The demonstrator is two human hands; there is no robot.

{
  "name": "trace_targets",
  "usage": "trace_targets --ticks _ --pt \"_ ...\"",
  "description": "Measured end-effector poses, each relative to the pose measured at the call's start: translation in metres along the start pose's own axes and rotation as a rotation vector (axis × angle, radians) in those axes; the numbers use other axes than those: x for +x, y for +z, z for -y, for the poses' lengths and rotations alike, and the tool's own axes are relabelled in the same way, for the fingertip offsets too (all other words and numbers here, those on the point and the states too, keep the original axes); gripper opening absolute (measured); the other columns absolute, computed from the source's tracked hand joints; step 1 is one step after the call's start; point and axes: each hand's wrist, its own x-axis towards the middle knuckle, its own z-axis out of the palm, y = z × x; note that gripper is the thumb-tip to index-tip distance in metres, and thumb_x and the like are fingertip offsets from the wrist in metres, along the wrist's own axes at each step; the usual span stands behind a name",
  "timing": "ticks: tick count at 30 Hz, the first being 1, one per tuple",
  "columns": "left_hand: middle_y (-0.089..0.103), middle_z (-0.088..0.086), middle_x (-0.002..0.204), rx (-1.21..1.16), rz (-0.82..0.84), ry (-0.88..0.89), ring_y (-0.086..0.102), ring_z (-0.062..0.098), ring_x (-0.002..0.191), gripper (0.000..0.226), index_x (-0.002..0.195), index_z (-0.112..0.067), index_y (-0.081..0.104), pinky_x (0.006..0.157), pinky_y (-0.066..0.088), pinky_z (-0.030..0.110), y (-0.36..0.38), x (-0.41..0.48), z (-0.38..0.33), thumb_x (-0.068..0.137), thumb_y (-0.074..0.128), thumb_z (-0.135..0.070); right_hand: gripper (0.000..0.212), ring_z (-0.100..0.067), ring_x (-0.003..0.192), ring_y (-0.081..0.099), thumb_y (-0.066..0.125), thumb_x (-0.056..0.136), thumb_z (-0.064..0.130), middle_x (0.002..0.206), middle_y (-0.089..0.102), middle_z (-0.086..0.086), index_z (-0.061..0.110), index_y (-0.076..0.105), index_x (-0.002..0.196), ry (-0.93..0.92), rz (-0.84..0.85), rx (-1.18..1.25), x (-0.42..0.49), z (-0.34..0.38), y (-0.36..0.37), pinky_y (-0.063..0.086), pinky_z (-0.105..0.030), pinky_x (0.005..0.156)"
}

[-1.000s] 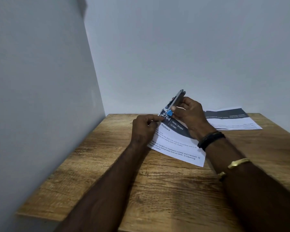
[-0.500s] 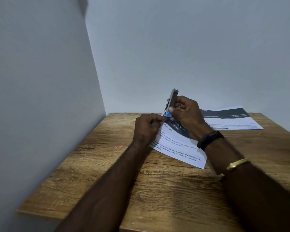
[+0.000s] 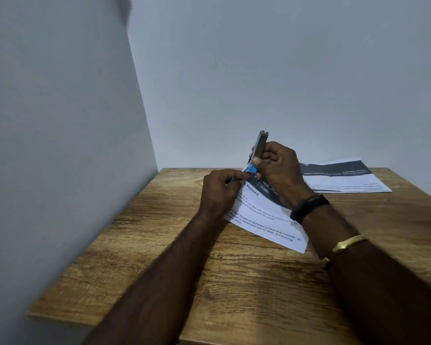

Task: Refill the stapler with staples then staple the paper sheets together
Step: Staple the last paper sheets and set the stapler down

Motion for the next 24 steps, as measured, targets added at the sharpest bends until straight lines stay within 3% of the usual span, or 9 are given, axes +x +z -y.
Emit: trace_targets --ticks 2,5,8,10,13,15,19,22,24 --pt "0.077 -0.005 0.087 -0.005 -0.004 -0.004 0.071 -0.006 0.071 0.021 0.1 -0.007 0.081 0.066 0.052 0.009 -0.001 -0.001 -0.001 0.091 0.065 0.002 0.019 -0.028 0.089 0.073 0.07 0.092 -0.002 0.1 0.074 -0.016 0.003 0.068 0.109 0.008 0.009 0.032 -0.001 0.002 0.0 0.063 -0.037 0.073" --pt "0.078 -0.002 0.093 -0.033 -0.04 -0.044 0.072 -0.004 0.068 0.022 0.106 -0.007 0.079 0.058 0.052 0.01 -0.005 -0.002 -0.003 0.093 0.063 0.001 0.021 -0.023 0.09 0.076 0.074 0.09 0.003 0.101 0.076 -0.011 0.008 0.069 0.11 -0.006 -0.04 0.07 -0.002 0.005 0.001 0.063 -0.03 0.072" --pt "0.074 0.007 0.121 0.019 -0.115 -0.061 0.074 0.008 0.095 0.031 0.121 -0.009 0.073 0.072 0.059 0.018 -0.011 0.001 -0.003 0.092 0.065 -0.001 0.025 -0.023 0.091 0.076 0.078 0.087 0.008 0.1 0.077 -0.008 0.009 0.072 0.111 -0.012 -0.108 0.064 -0.001 0.009 0.0 0.062 -0.028 0.07" --pt "0.067 0.008 0.135 0.055 -0.162 -0.077 0.068 0.021 0.115 0.042 0.131 -0.011 0.067 0.091 0.06 0.031 -0.014 0.004 -0.001 0.09 0.066 -0.001 0.022 -0.017 0.089 0.076 0.081 0.085 0.016 0.094 0.077 -0.001 0.016 0.073 0.105 -0.013 -0.078 -0.056 -0.002 0.012 -0.003 0.059 -0.022 0.066" --pt "0.058 0.009 0.144 0.048 -0.221 -0.123 0.061 0.029 0.125 0.056 0.141 -0.01 0.057 0.102 0.056 0.046 -0.018 0.008 0.002 0.086 0.067 0.003 0.018 -0.016 0.082 0.075 0.086 0.079 0.025 0.087 0.076 0.001 0.019 0.075 0.092 0.031 0.026 -0.323 -0.005 0.015 -0.004 0.062 -0.033 0.069" --pt "0.055 0.01 0.147 0.059 -0.279 -0.153 0.056 0.029 0.132 0.063 0.144 -0.007 0.052 0.108 0.051 0.046 -0.019 0.012 0.005 0.084 0.067 0.005 0.019 -0.022 0.078 0.075 0.087 0.073 0.027 0.081 0.076 -0.003 0.013 0.077 0.083 0.077 0.103 -0.521 -0.009 0.018 -0.001 0.063 -0.04 0.072" --pt "0.054 0.01 0.15 -0.011 -0.392 -0.223 0.052 0.026 0.137 0.065 0.146 -0.007 0.051 0.115 0.044 0.044 -0.023 0.016 0.011 0.084 0.068 0.005 0.025 -0.019 0.054 0.07 0.087 0.061 0.03 0.062 0.072 -0.003 0.01 0.075 0.071 0.243 0.314 -0.862 -0.015 0.018 0.008 0.064 -0.036 0.061" --pt "0.056 0.008 0.147 -0.061 -0.42 -0.282 0.054 0.024 0.135 0.064 0.144 -0.01 0.054 0.114 0.046 0.043 -0.025 0.017 0.013 0.084 0.071 0.004 0.031 -0.016 0.059 0.071 0.089 0.059 0.035 0.066 0.07 0.0 0.017 0.068 0.073 0.302 0.399 -1.043 -0.017 0.01 0.014 0.064 -0.033 0.061" --pt "0.057 0.008 0.146 -0.099 -0.423 -0.307 0.057 0.025 0.132 0.063 0.143 -0.012 0.055 0.112 0.048 0.044 -0.025 0.018 0.012 0.084 0.071 0.002 0.037 -0.014 0.059 0.064 0.089 0.058 0.041 0.066 0.065 0.003 0.018 0.062 0.071 0.283 0.379 -1.118 -0.017 0.004 0.017 0.054 -0.024 0.053"
